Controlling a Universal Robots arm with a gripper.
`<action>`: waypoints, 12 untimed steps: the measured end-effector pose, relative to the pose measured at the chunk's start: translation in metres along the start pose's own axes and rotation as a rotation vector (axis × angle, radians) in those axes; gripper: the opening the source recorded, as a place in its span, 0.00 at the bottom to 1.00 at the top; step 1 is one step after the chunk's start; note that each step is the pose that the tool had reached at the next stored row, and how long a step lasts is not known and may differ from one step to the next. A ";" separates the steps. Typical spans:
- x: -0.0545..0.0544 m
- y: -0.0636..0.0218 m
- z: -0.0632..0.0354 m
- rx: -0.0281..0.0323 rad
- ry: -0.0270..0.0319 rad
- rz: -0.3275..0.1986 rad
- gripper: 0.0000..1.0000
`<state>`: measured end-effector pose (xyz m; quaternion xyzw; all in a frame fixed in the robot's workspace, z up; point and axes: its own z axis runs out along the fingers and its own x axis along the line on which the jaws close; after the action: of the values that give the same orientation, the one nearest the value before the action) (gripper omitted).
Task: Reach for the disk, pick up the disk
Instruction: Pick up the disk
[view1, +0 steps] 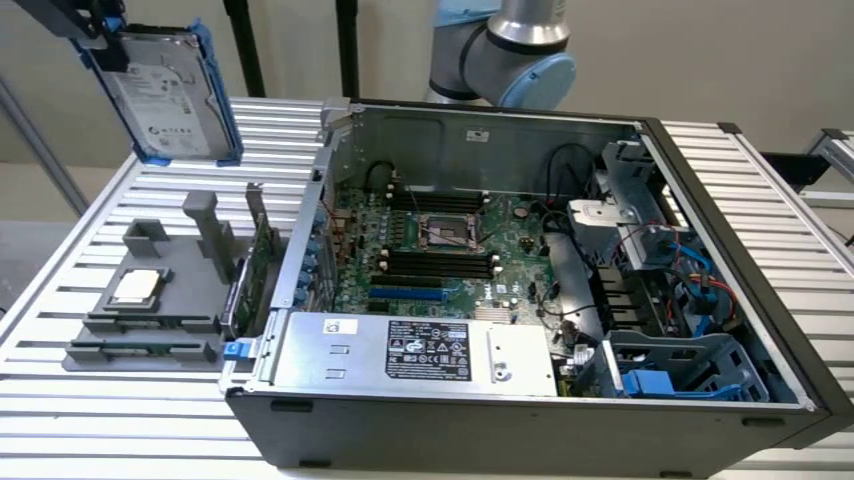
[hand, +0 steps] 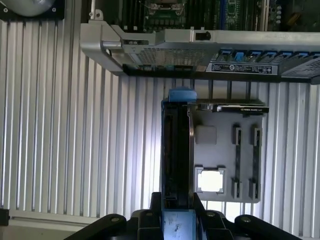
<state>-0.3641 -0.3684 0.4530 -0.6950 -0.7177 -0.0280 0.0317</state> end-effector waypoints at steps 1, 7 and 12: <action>0.000 0.0045 -0.0045 0.0001 0.0017 0.000 0.33; 0.000 0.0317 -0.0230 0.0017 0.0064 0.000 0.33; 0.000 0.0546 -0.0240 0.0017 0.0064 0.000 0.33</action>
<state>-0.3094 -0.3690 0.4766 -0.6948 -0.7178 -0.0296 0.0346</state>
